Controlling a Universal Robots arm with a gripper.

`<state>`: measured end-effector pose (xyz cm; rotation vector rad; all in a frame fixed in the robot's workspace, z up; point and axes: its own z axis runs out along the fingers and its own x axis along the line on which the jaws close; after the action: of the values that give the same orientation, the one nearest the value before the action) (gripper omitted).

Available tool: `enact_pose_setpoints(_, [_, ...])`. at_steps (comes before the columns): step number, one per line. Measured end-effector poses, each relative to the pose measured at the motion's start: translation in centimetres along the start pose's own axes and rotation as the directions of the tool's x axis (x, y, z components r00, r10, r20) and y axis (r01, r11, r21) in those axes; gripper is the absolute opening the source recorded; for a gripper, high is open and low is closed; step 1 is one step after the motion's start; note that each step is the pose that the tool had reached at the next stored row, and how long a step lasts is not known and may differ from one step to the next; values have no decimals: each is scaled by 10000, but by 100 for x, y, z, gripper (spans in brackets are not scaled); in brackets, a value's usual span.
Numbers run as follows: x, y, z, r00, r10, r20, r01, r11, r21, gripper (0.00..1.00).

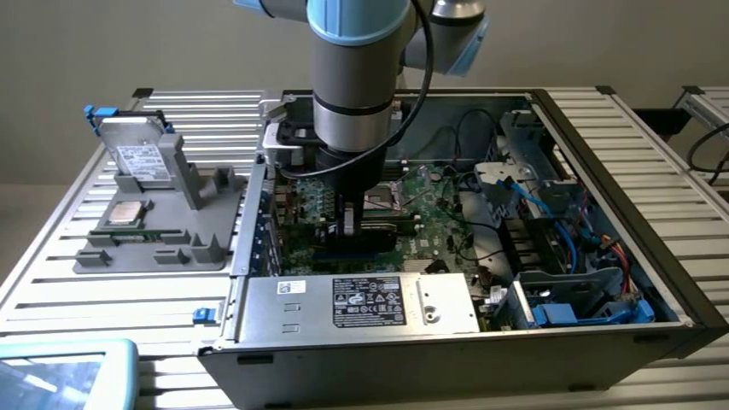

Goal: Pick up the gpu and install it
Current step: 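Insert the gpu into the slot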

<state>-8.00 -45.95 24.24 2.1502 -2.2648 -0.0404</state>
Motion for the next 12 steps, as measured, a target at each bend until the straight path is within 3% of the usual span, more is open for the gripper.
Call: enact_pose_setpoints(12, [-3,0,0,10000,0,0,0,10000,0,28])
